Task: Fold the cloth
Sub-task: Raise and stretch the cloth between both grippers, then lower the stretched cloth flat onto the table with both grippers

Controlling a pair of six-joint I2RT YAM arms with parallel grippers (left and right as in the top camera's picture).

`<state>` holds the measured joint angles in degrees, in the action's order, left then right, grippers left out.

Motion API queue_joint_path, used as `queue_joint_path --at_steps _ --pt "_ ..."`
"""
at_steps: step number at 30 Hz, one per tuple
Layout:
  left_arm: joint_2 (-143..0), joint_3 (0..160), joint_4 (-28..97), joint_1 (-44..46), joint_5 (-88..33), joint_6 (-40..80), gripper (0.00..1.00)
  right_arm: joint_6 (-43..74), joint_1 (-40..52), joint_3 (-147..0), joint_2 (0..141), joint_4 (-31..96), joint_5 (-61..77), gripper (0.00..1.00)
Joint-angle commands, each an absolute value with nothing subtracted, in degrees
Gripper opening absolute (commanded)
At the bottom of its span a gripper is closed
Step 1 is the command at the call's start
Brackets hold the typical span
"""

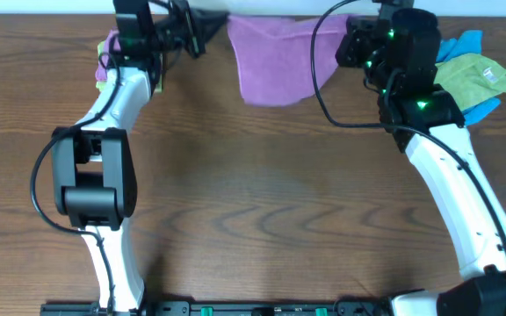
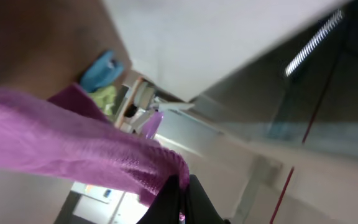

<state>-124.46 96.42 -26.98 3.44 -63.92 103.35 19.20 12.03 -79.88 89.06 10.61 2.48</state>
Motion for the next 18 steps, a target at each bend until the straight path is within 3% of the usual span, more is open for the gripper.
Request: queue_joint_path --at_steps 1,9,14,18 --pt "-121.99 99.96 -26.2 3.66 -68.86 100.18 0.06 19.18 12.4 -80.95 88.47 11.88 4.08 0.01" --pt "-121.99 100.22 -19.18 4.19 -80.66 91.77 0.06 19.25 12.4 -80.93 88.44 23.38 4.1 0.02" --pt "-121.91 100.22 6.7 5.17 -82.39 72.05 0.06 19.7 12.4 -80.93 88.44 31.35 4.12 0.02" --pt "-119.87 100.22 32.91 5.26 -73.06 51.2 0.06 19.66 12.36 -80.93 88.44 36.45 4.14 0.02"
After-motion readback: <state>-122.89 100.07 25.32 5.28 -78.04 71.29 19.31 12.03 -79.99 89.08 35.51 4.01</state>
